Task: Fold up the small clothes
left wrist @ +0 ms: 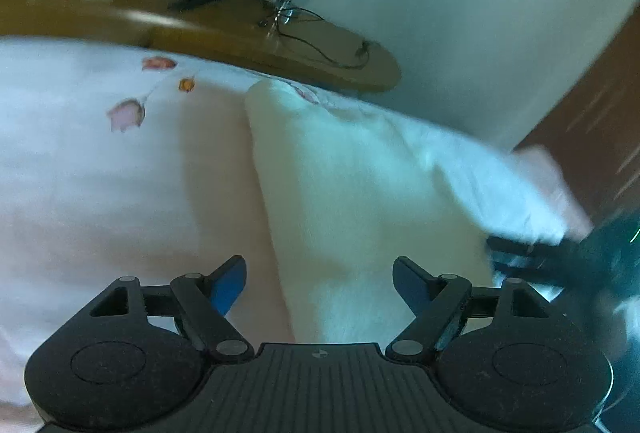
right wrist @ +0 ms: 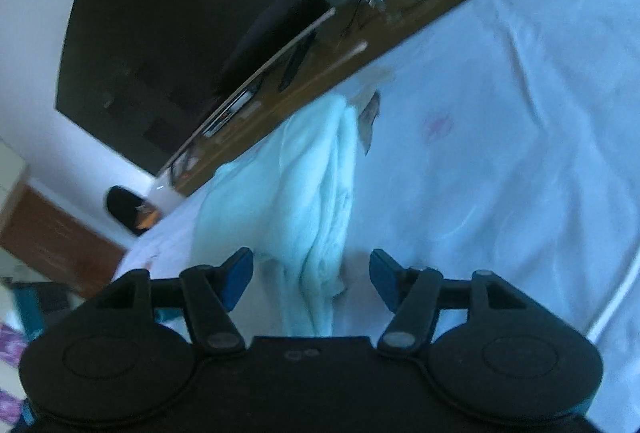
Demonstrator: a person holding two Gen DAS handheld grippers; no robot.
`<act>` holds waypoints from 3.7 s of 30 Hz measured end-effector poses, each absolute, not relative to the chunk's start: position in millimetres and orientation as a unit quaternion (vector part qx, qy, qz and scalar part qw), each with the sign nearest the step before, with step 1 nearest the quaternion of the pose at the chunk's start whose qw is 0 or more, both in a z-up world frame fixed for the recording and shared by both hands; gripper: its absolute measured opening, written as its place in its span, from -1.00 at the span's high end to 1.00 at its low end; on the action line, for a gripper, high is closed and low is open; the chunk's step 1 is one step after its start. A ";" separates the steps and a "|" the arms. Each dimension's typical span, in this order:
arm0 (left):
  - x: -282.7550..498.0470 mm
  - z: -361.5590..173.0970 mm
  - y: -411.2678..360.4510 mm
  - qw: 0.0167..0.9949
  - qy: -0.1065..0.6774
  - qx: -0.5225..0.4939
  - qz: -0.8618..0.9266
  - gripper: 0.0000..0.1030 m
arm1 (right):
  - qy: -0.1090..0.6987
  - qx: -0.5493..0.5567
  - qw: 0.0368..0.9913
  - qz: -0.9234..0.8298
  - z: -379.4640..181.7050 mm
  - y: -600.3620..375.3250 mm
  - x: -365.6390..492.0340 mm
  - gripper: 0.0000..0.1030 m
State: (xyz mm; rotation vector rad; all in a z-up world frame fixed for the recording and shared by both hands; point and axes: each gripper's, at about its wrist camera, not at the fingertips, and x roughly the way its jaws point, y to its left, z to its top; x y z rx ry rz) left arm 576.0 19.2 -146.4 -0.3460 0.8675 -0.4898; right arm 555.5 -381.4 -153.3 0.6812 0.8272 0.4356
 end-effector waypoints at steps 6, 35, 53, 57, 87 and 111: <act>594.9 -170.2 31.2 0.824 0.440 -0.247 -0.257 -0.22 | 0.394 0.357 0.815 0.231 -163.9 -391.6 559.0 -0.30; 604.1 -140.4 -33.6 0.867 0.430 -0.081 -0.238 0.30 | 0.408 0.187 0.866 0.221 -137.0 -324.4 576.8 0.40; 589.1 -99.8 -44.1 0.876 0.403 -0.050 -0.259 0.42 | 0.375 0.170 0.889 0.202 -100.2 -316.4 548.9 0.44; 585.6 -91.6 -43.4 0.876 0.398 -0.049 -0.267 0.42 | 0.370 0.171 0.892 0.196 -91.7 -316.9 539.8 0.43; 475.4 -61.7 249.0 0.896 0.407 -0.061 -0.165 0.42 | 0.392 0.168 0.849 0.312 -76.3 -61.5 508.7 0.43; 386.2 -139.9 412.3 0.911 0.359 -0.180 -0.095 -0.30 | 0.465 0.192 0.816 0.286 -138.3 32.6 465.1 0.16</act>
